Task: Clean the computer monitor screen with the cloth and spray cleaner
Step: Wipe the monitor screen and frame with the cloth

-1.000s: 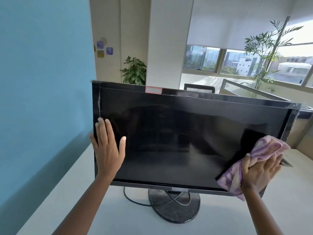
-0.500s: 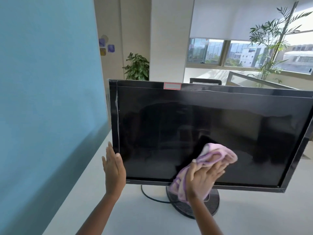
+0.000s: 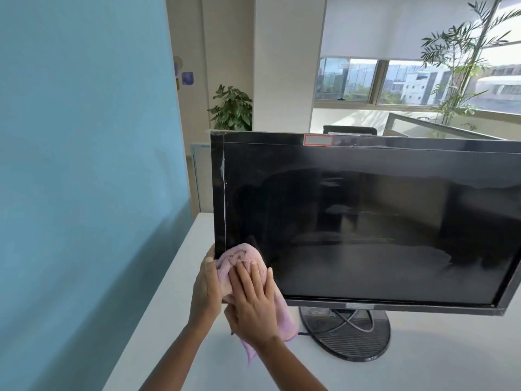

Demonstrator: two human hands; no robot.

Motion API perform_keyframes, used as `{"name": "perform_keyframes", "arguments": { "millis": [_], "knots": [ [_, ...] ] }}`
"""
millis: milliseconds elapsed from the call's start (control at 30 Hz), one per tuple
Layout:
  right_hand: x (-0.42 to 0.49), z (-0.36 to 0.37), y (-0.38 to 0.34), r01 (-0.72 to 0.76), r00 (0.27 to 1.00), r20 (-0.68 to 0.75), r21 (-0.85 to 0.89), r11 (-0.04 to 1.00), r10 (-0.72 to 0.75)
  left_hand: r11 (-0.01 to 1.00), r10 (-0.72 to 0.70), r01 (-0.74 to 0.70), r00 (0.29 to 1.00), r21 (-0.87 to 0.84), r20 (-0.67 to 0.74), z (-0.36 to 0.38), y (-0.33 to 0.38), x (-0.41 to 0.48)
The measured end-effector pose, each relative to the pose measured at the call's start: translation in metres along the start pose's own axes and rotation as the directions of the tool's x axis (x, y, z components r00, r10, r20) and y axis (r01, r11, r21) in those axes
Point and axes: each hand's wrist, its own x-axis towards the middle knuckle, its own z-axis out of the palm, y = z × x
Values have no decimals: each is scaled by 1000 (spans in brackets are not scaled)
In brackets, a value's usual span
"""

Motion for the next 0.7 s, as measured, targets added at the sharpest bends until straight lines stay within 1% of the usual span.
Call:
{"name": "perform_keyframes", "arguments": {
  "millis": [33, 100, 167, 233, 300, 367, 433, 567, 700],
  "knots": [
    [-3, -1, 7, 47, 999, 22, -11, 999, -47, 1000, 8, -8, 1000, 21, -13, 2, 0, -2],
    [-13, -5, 22, 124, 990, 73, -25, 992, -122, 994, 41, -32, 995, 104, -86, 9, 2, -8],
    [-29, -8, 37, 194, 974, 131, -49, 980, -186, 961, 138, -90, 976, 263, -170, 18, 6, -18],
    [-47, -10, 55, 225, 968, 132, -73, 972, -214, 870, 257, -137, 946, 474, -197, 28, 5, -29],
    [-62, -17, 75, 191, 976, 120, -81, 978, -181, 770, 362, -200, 919, 605, -157, 38, 2, -40],
    [-72, -26, 98, 151, 984, 110, -95, 984, -140, 696, 422, -271, 904, 665, -74, 50, -1, -49],
    [-82, -34, 122, 134, 988, 101, -131, 982, -121, 641, 433, -311, 901, 702, 4, 63, -2, -58],
    [-108, -51, 176, 64, 997, 58, -241, 968, -52, 616, 380, -324, 921, 718, 89, 90, 2, -72],
    [-134, -79, 236, 4, 1000, -17, -343, 939, -10, 606, 350, -330, 928, 724, 130, 118, 9, -82]
  ]
}}
